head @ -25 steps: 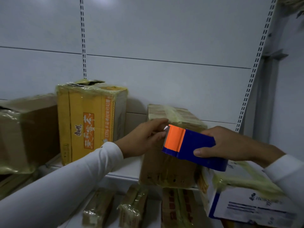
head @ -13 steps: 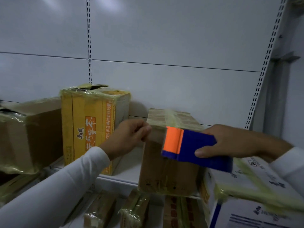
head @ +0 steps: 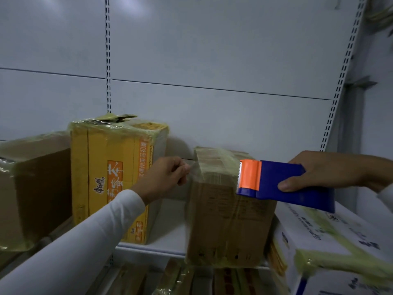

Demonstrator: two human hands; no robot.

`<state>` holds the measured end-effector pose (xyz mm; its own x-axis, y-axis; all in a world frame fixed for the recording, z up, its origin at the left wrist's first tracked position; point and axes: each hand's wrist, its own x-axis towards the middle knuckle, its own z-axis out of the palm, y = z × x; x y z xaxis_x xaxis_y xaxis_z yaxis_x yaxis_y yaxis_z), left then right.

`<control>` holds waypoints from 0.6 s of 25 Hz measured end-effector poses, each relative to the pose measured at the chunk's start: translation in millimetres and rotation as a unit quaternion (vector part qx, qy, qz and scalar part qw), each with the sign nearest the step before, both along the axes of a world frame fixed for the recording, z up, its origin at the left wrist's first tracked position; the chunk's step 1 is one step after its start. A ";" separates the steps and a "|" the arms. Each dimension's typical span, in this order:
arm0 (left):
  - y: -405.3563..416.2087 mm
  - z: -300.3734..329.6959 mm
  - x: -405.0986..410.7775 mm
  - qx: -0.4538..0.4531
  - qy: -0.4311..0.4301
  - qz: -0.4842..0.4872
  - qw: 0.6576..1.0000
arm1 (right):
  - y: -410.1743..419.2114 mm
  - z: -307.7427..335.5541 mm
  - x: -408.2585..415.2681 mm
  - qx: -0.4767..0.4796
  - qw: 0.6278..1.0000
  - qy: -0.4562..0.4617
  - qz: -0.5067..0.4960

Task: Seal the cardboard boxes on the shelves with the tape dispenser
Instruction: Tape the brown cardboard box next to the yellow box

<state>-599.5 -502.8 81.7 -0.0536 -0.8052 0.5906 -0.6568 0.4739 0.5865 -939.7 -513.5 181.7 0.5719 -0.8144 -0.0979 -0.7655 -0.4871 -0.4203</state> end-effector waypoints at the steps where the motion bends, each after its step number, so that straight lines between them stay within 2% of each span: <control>1: -3.4 -1.3 -0.7 0.000 0.002 -0.002 1.000 | 0.4 0.8 2.7 -0.001 1.000 0.007 -0.009; 8: -29.5 -11.0 -14.1 0.045 0.051 0.001 0.998 | -10.3 2.8 7.1 -0.015 0.999 0.030 -0.031; 11: -32.8 -17.4 -14.8 0.060 0.037 0.091 0.993 | -18.8 -3.1 8.2 -0.031 0.998 0.045 -0.026; 13: -32.3 -22.2 -13.8 -0.049 0.031 0.124 0.991 | -25.5 -7.1 6.8 -0.039 0.998 0.049 -0.018; 15: -30.8 -20.8 -17.8 -0.141 -0.008 0.043 0.989 | -30.4 -10.2 4.5 -0.039 0.998 0.040 -0.011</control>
<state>-617.3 -533.7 60.9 -0.0035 -0.6105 0.7920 -0.7092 0.5599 0.4284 -935.2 -543.9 171.5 0.5473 -0.8333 -0.0784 -0.8056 -0.4991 -0.3193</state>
